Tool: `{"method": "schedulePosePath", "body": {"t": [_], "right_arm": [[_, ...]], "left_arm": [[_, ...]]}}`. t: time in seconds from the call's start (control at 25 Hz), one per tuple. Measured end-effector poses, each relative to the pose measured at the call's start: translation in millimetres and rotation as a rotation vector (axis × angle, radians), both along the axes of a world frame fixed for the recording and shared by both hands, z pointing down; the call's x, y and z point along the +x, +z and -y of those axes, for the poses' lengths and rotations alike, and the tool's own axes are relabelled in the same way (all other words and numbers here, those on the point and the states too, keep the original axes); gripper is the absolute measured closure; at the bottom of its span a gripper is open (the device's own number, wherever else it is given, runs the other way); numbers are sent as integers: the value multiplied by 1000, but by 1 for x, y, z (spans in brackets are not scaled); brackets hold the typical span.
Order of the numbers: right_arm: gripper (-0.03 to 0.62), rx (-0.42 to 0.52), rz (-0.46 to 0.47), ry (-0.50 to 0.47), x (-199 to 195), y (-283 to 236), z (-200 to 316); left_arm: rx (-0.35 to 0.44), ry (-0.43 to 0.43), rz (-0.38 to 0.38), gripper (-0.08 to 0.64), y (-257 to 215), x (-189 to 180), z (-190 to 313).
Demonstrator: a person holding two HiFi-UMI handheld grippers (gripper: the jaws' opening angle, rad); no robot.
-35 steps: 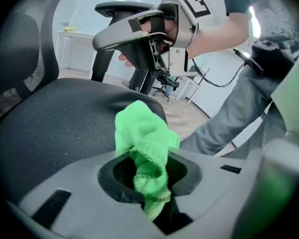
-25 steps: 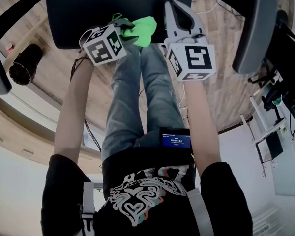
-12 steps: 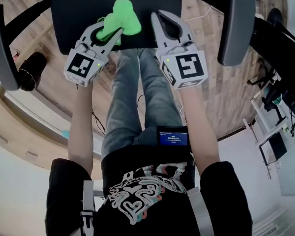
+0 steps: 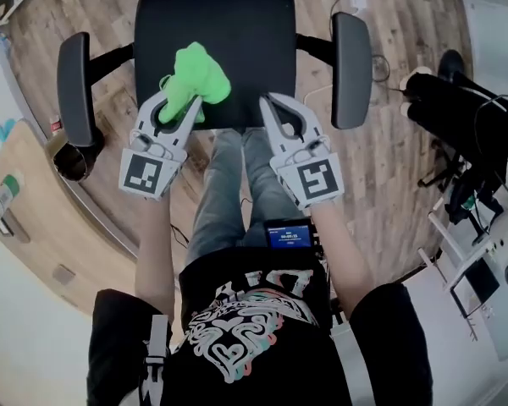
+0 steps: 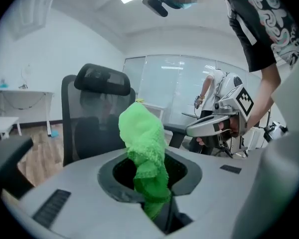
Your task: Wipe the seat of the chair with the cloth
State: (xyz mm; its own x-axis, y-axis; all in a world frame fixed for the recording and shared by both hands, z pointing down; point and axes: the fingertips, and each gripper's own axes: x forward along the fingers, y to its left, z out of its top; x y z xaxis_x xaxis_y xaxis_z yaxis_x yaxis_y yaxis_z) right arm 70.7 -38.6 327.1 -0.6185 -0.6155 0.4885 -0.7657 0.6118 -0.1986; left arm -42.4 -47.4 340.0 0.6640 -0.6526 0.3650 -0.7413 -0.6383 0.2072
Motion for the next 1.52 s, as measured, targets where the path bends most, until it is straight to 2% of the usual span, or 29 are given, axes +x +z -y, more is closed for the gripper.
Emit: {"method": "schedulePosePath", "body": {"t": [0.2,0.44,0.56,0.88,1.08,1.2,1.36,1.52], "right_arm": [[592,82,-8,57,19,-46,8],[592,142,99,115,36,-109,15],[592,185,102,127,45,-133,17],[592,292,8,95,54,-188,11],[592,321,19,71,47,-221,8],[592,346,39,57,43,-240,4],[592,371,59,73,42,-254,-2],[592,372,57,69,37,-263,-4]], "left_arm": [[55,-37,43,472,-49,-13,-11],[105,-115,65,472,-106,-28,-15],[148,-136,98,472,-131,-35,-15],[225,-183,116,472,-203,-31,-25],[295,-187,122,472,-242,-32,-31],[309,-186,159,472,-260,-38,-35],[326,-221,120,472,-281,-45,-43],[357,-226,157,472,-297,-52,-46]]}}
